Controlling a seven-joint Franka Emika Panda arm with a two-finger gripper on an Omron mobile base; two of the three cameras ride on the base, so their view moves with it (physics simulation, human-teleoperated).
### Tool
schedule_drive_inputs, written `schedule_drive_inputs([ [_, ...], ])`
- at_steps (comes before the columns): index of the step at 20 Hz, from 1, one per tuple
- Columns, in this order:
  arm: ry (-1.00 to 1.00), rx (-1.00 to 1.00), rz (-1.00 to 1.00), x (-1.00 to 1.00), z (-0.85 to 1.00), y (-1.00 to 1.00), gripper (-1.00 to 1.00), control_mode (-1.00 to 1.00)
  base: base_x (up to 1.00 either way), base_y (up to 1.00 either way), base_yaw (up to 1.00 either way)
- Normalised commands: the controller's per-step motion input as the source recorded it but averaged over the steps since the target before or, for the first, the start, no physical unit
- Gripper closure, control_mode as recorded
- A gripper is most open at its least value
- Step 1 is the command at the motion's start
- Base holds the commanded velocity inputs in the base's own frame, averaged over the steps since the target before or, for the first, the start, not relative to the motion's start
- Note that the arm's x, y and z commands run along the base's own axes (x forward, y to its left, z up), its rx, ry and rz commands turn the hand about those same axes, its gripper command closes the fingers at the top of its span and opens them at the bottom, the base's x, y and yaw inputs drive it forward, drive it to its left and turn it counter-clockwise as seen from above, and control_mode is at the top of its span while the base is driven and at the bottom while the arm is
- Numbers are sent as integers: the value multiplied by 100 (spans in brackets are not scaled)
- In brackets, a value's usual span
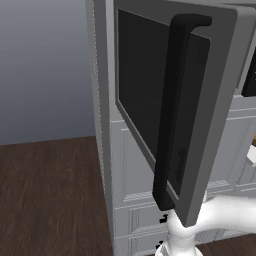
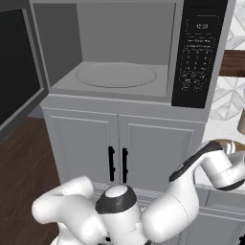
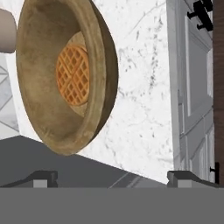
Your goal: Open the microwave, place the bowl with waffle inside the microwave, then close the microwave door and turn it on.
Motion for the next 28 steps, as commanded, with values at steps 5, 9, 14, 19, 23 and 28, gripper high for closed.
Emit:
schedule_drive_inputs([
  [5, 0, 0, 0, 29, -20, -42, -100, -100, 0, 0, 0],
  [9, 0, 0, 0, 26, -32, -33, -100, -100, 0, 0, 0],
  [14, 0, 0, 0, 18, -37, -17, -100, -100, 0, 0, 0],
  [19, 0, 0, 0, 42, -19, -14, -100, -100, 0, 0, 0],
  [23, 0, 0, 0, 37, -19, -9, -100, -100, 0, 0, 0],
  [28, 0, 0, 0, 8, -24, -1, 100, -100, 0, 0, 0],
])
